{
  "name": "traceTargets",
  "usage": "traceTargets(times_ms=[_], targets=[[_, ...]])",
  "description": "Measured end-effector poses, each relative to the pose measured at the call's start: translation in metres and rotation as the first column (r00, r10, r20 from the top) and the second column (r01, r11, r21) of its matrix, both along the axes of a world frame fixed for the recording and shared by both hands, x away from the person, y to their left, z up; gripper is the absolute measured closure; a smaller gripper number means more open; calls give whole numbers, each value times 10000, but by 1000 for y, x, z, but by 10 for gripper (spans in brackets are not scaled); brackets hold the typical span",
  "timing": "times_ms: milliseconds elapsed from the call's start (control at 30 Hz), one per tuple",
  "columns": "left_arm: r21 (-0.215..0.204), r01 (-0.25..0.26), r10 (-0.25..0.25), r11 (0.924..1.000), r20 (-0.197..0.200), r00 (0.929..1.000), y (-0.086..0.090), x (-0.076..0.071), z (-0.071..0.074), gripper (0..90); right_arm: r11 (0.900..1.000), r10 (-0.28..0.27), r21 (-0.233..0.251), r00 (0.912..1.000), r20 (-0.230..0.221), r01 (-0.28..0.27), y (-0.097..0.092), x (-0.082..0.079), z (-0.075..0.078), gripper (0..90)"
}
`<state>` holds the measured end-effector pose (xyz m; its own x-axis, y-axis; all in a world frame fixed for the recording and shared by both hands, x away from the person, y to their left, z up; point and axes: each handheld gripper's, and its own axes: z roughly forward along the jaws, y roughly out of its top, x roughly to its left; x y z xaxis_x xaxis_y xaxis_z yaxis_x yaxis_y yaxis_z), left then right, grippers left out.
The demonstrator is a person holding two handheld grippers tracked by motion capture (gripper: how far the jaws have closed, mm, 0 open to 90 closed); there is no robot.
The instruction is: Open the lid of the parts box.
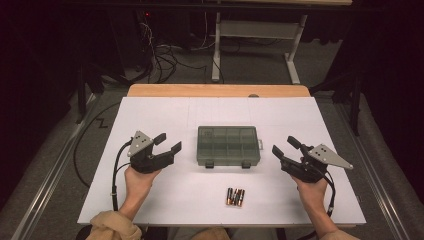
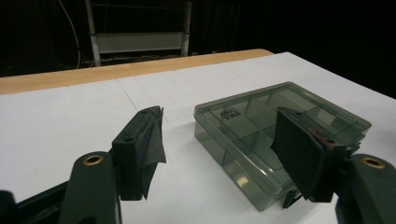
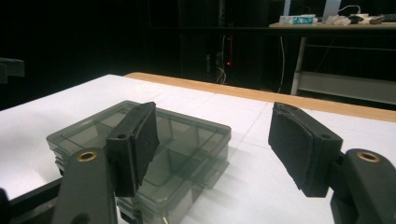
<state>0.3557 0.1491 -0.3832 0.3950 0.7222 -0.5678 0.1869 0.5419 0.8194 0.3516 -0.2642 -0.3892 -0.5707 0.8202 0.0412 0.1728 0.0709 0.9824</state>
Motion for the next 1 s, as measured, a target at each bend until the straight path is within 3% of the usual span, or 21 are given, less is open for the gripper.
traceTargets(times_ms=[300,533,700,1000], targets=[[-185,86,-86,9998,19,10000,-9,8,1,338,9998,181,-102,9998,-66,-182,12,8,-1,348],[-51,245,-245,9997,10,9997,-20,14,1,339,9994,280,-200,9994,-199,-284,20,15,-2,349],[68,322,-322,9995,92,9994,-28,19,4,338,9987,416,-259,9979,-502,-430,28,22,-3,348],[432,313,-294,9986,-429,9986,-33,28,0,333,9974,395,-544,9889,-1434,-477,31,32,-2,374]])
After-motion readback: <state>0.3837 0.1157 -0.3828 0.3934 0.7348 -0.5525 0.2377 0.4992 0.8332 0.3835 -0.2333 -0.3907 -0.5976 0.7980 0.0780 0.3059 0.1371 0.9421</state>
